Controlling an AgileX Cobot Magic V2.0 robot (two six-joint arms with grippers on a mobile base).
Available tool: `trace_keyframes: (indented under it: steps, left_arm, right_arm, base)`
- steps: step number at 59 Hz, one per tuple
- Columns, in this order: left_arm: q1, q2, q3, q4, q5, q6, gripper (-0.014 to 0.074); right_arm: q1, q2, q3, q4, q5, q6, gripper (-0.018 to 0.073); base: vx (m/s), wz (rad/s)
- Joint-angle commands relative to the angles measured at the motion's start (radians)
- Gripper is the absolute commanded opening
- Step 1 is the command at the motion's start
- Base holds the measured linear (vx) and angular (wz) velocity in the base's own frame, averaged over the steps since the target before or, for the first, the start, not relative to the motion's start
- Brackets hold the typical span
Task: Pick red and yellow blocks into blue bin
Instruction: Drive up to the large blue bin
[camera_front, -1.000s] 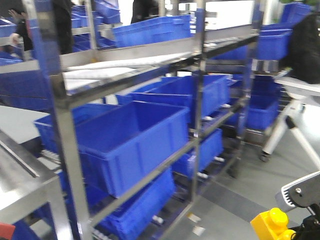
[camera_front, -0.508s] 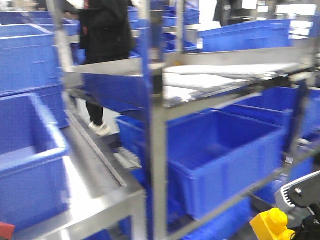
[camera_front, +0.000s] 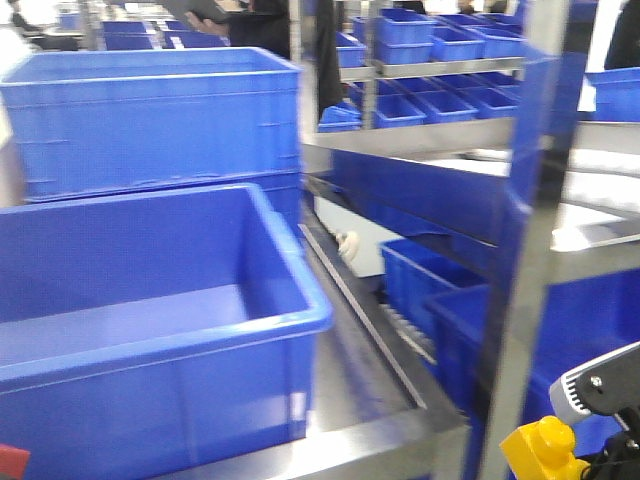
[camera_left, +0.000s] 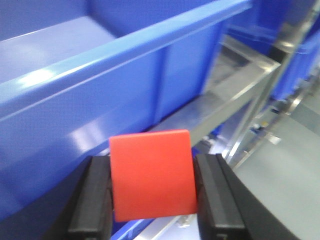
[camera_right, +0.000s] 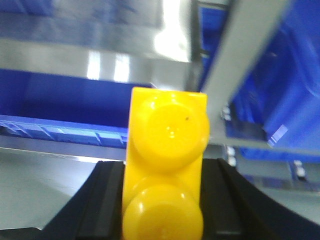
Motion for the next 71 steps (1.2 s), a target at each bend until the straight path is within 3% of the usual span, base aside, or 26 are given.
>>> trace_keyframes:
  steps: [1,41,71]
  left_arm:
    - [-0.006,-0.003,-0.027,-0.026,-0.069,-0.002,0.0244]
    - [-0.006,-0.003,-0.027,-0.026,-0.069,-0.002,0.0244]
    - [-0.006,-0.003,-0.027,-0.026,-0.069,-0.002,0.0244]
  right_arm:
    - [-0.001,-0.013,-0.032,-0.01,-0.061,-0.005,0.0228]
    - [-0.001,-0.013,-0.032,-0.01,-0.061,-0.005,0.0228]
    - [-0.001,-0.013,-0.032,-0.01,-0.061,-0.005,0.0228]
  base:
    - [0.05,0.43]
    - [0.01,0.38]
    - [-0.01,0.11]
